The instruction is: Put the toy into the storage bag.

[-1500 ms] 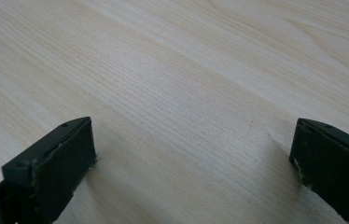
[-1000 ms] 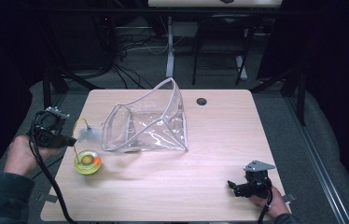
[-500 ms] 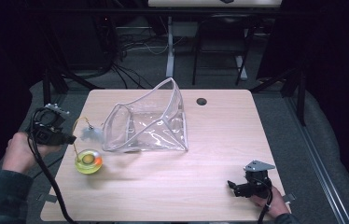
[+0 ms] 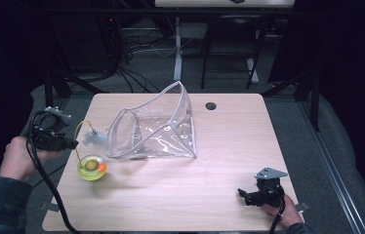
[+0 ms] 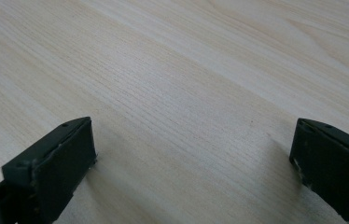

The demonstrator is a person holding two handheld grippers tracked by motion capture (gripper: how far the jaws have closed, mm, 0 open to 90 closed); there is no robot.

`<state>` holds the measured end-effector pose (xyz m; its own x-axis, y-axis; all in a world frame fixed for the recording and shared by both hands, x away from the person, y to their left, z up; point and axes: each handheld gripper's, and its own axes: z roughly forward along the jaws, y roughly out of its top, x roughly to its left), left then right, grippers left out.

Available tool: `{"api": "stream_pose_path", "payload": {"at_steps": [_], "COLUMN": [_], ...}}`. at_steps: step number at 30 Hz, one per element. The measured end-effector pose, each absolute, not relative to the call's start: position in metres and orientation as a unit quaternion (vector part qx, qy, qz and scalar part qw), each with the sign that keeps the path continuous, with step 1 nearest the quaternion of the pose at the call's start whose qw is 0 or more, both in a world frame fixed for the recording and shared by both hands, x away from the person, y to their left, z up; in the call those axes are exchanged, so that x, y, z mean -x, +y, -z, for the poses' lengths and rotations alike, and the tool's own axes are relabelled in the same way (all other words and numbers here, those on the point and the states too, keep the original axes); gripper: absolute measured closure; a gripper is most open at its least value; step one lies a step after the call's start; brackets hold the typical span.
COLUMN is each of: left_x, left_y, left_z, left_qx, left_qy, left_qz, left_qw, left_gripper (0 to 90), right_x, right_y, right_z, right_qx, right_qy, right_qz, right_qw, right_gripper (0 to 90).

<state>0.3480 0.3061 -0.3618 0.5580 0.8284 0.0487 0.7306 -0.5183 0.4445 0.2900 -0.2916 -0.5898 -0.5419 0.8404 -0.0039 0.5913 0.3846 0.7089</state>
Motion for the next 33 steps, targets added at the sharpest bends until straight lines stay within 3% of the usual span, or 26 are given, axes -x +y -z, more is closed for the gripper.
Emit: {"api": "stream_pose_path", "payload": {"at_steps": [33], "left_x": [-0.357], "left_y": [0.301], "left_z": [0.323], "left_qx": [-0.872], "left_qy": [0.439], "left_qz": [-0.140], "left_qw": [0.169], "left_gripper": [88.3], "right_x": [-0.290], "right_y": [-0.292], "right_z": [0.590], "right_qx": [-0.442], "right_qy": [0.811], "right_qz": [-0.335], "right_qw": [0.186], "right_gripper": [0.0]}}
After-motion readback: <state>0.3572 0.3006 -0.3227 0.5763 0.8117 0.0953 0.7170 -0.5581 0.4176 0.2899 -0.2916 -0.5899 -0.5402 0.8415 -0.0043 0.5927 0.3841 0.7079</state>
